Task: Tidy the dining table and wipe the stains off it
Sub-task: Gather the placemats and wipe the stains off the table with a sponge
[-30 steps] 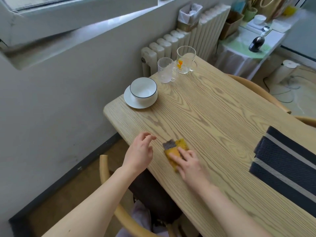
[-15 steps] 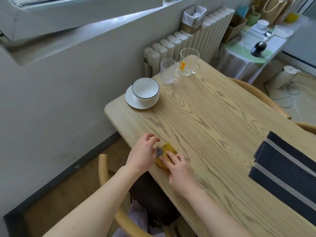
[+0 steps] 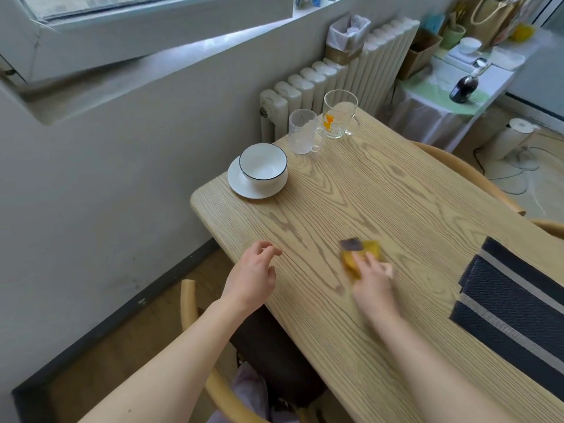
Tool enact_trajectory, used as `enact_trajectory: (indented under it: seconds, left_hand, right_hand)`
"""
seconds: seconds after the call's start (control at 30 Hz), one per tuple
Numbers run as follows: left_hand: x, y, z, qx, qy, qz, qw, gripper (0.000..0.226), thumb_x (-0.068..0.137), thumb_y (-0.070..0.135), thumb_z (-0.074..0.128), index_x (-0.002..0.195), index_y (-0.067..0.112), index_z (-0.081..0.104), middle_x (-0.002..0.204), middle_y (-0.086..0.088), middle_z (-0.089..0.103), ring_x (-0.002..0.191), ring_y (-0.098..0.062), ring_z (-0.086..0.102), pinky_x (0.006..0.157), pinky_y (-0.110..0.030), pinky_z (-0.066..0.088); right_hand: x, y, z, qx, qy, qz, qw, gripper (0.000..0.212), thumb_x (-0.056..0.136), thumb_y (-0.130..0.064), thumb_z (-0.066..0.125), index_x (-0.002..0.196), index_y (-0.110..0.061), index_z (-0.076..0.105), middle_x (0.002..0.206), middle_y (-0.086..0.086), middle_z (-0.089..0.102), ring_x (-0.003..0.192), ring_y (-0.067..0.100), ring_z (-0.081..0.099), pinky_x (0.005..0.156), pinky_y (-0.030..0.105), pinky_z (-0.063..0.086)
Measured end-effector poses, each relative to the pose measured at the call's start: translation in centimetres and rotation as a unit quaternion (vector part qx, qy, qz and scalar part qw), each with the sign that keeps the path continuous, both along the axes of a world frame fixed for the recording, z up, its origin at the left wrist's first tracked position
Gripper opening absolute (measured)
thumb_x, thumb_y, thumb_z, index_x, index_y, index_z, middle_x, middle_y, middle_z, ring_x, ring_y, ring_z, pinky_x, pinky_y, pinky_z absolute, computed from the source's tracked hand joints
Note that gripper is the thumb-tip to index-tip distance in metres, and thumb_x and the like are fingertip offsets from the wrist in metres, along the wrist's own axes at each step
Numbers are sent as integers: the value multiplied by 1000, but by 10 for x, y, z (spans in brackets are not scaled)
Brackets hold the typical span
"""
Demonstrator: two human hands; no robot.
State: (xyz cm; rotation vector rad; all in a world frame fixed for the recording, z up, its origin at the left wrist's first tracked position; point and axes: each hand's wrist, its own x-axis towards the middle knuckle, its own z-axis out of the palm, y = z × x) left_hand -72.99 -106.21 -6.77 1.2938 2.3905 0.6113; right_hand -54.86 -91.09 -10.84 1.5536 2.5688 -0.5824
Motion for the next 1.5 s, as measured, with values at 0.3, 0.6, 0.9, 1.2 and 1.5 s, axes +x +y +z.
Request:
enact_trajectory:
  seconds: [0.3,0.6,0.9,1.2,1.5]
  left_hand:
    - [1,10,7,4,-4,-13,1000,38,94,11,48,131,22,51,140,5,41,129,-11,41,95,-16,37]
    - [-8,9,10,11,4,-2,1000,39,94,11,49,131,24,51,140,7,41,129,-10,40,98,-16,36]
    - [-27,18,10,2,3,4,1000,38,94,12,48,130,23,52,137,5,43,128,-12,41,98,-21,38]
    - [-54,21,6,3,-3,8,1000,39,95,12,47,131,24,50,140,7,40,131,-10,38,100,-18,35]
    - [-89,27,0,-4,-14,31,999,33,93,16,50,125,23,56,131,8,46,120,-12,47,88,-20,39]
  right_hand:
    - [28,-31,-7,12,48,123,991,62,83,-14,52,141,-35,44,150,-9,38,117,18,38,98,29,42]
    - [-4,5,12,-13,0,-45,999,62,86,-9,49,144,-29,41,153,0,33,120,26,34,100,29,33]
    - [-55,-23,3,-38,29,200,979,65,85,-10,49,142,-39,38,154,-11,28,132,18,28,107,34,37]
    - [-29,57,10,-8,-28,-106,994,56,92,-15,48,145,-28,38,153,-2,33,119,25,34,97,33,37]
    - [-141,-35,9,-62,54,279,957,61,88,-5,46,136,-41,46,153,-13,30,128,20,31,106,34,35]
